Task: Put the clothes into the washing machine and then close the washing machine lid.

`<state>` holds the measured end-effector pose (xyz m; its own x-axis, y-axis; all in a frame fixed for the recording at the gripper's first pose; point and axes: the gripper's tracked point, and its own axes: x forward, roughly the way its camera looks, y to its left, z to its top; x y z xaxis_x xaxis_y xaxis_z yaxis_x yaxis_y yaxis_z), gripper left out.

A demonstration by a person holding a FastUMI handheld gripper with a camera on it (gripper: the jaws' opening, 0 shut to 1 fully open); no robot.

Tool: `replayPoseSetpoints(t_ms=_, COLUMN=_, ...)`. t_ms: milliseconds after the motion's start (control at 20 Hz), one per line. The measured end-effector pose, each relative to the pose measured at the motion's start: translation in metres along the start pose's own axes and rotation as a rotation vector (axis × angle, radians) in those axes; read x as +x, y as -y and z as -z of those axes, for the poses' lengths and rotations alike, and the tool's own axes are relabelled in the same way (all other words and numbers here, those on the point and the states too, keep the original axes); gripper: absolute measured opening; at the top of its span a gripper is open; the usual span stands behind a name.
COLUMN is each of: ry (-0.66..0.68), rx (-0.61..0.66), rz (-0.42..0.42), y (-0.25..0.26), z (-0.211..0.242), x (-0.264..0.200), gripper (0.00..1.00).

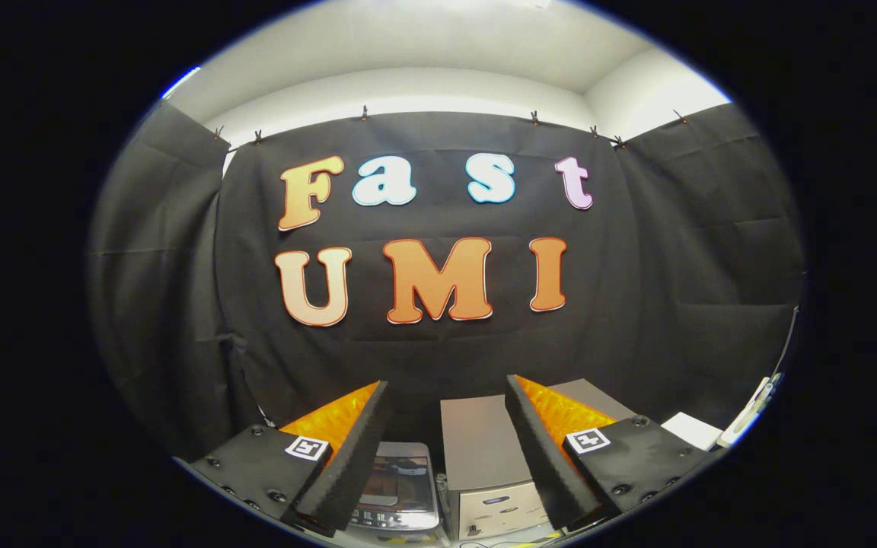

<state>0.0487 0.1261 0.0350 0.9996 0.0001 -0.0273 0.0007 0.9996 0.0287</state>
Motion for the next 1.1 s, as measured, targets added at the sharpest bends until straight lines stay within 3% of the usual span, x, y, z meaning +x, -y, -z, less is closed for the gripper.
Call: replayPoseSetpoints(t_ms=1100, ry=0.024, rx=-0.003, rz=-0.037, y=-0.005, z=-0.008, x=0.004, gripper=0.98)
